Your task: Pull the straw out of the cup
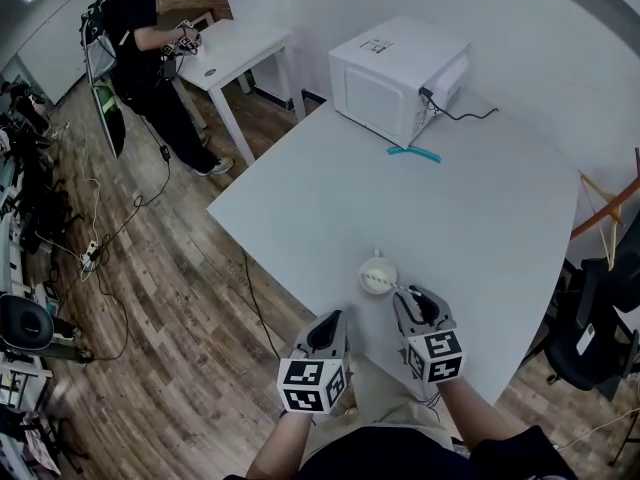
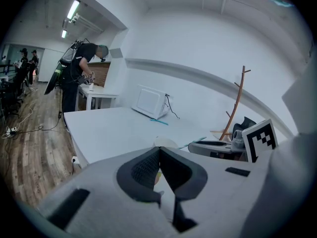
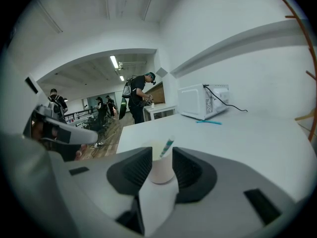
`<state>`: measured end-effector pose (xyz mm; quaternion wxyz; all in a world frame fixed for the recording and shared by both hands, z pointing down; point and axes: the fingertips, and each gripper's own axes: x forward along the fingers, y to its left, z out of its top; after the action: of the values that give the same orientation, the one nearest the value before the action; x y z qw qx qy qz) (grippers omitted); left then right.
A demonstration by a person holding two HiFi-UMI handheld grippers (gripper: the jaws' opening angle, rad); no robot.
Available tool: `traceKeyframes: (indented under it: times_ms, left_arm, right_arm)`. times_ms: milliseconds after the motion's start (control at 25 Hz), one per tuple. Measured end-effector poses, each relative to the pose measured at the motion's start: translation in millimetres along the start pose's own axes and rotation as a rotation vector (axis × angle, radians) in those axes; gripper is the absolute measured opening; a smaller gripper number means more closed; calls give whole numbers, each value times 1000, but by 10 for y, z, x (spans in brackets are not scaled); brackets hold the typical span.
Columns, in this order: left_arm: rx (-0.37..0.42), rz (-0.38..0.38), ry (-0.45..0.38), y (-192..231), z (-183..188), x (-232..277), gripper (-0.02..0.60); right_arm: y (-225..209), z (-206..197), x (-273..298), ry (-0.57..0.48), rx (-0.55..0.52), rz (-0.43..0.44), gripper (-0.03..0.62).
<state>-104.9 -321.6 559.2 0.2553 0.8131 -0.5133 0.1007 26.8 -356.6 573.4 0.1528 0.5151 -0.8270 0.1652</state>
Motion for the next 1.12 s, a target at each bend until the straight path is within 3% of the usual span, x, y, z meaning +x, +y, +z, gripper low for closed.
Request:
traceKeyframes:
  times_ms: [320, 520, 1120]
  left_arm:
    - [-4, 9, 8, 54, -10, 51, 18]
    - [-2, 7, 10, 42, -17, 39, 18]
    - [6, 4, -2, -38, 5, -94, 18]
  right_arm:
    - [32, 40, 135, 1, -24, 9, 116]
    - [37, 26, 133, 7, -47, -3, 51]
    - [102, 158, -4, -24, -84, -15, 43]
